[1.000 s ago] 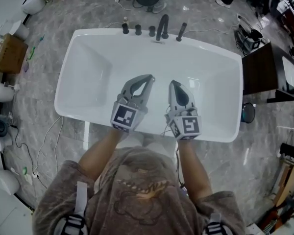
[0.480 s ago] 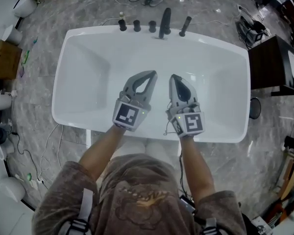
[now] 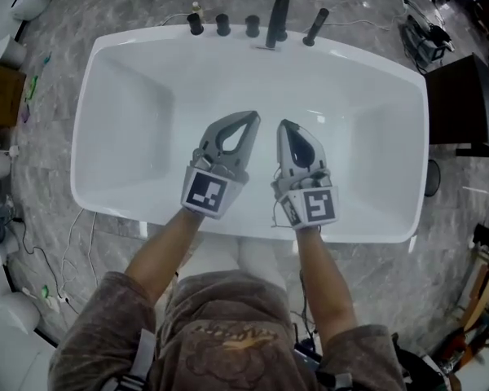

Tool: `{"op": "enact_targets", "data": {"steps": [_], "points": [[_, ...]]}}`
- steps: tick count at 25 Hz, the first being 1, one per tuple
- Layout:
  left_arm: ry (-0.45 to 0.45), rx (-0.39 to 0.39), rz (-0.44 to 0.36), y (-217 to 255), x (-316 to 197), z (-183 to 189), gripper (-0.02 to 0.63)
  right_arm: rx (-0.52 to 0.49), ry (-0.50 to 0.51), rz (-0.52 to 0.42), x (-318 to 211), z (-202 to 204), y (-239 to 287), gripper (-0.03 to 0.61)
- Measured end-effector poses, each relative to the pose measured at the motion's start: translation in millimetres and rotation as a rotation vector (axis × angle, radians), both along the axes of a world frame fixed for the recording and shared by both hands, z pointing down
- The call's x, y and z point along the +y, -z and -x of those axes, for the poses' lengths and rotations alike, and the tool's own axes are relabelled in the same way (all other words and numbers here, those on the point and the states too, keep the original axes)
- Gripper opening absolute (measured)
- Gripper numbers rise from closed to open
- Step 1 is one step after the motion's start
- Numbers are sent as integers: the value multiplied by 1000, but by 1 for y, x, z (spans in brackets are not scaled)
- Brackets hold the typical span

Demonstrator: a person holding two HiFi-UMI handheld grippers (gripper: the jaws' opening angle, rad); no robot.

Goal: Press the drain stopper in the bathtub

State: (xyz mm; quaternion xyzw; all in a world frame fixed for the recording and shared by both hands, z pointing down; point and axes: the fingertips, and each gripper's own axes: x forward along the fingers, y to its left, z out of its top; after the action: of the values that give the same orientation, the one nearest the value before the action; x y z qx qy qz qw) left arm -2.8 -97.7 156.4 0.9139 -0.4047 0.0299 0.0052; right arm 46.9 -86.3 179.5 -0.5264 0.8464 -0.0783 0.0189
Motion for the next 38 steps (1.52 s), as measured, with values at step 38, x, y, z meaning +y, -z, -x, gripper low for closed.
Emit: {"op": "enact_targets", "data": {"steps": [38], "points": [[-42,35,-16,-258,-72,0,-2,-66,47,-35,-79,15,-255,-3]]}}
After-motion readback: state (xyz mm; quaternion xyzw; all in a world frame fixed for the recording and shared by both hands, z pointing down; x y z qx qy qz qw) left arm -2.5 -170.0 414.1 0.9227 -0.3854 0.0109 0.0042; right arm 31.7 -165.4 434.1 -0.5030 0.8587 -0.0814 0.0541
